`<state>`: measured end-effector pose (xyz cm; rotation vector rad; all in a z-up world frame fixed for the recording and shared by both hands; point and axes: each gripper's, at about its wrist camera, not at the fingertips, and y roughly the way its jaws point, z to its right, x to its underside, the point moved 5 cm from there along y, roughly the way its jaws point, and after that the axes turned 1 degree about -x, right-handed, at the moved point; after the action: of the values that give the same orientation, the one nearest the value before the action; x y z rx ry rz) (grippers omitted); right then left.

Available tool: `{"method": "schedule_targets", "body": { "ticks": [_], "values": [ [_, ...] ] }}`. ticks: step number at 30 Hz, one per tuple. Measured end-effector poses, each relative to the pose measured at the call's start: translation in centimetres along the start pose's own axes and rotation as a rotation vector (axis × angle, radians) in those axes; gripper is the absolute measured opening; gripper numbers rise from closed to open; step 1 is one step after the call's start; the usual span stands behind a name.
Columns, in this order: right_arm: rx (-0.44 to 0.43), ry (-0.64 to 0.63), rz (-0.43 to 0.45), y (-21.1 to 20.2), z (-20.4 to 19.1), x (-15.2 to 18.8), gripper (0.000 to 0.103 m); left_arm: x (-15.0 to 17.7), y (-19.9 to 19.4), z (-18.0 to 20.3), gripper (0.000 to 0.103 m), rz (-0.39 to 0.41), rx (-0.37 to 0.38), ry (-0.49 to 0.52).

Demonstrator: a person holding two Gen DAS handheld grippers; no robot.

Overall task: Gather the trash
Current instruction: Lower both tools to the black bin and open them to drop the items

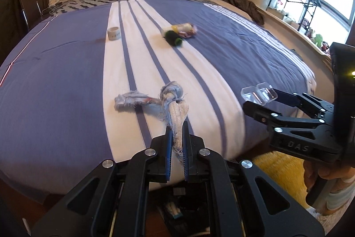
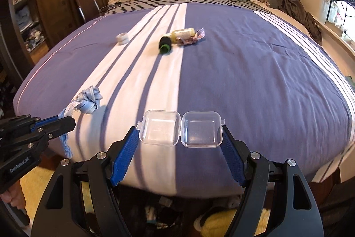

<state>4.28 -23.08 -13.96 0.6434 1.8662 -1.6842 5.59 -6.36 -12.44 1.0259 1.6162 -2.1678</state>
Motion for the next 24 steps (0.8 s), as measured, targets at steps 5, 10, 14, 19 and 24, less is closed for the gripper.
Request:
{"method": "schedule_targets", "body": {
  "ticks": [5, 10, 14, 19, 24],
  "values": [
    [0.004, -0.006, -0.017, -1.4, -0.6, 2.9, 0.074, 3.7, -1.2, 0.9, 0.007, -0.024, 0.012, -0.007],
    [0.003, -0.014, -0.063, -1.3, -1.0, 5.9, 0.074, 7.8, -0.4, 1.4, 0.007, -0.094, 0.034, -0.024],
    [-0.004, -0.018, -0.121, -0.2, -1.2, 8.5, 0.074, 10.6, 0.7, 1.9, 0.007, -0.157, 0.058, -0.029],
    [-0.007, -0.022, -0.19, 1.6, -1.6, 11.3, 0.074, 14.0, 3.3, 2.6, 0.007, -0.26, 0.104, -0.039],
    [-0.024, 0.005, -0.263, 3.7, -1.1, 13.4, 0.074, 17.0, 6.4, 2.5, 0.007, -0.359, 0.105, -0.053]
  ]
}}
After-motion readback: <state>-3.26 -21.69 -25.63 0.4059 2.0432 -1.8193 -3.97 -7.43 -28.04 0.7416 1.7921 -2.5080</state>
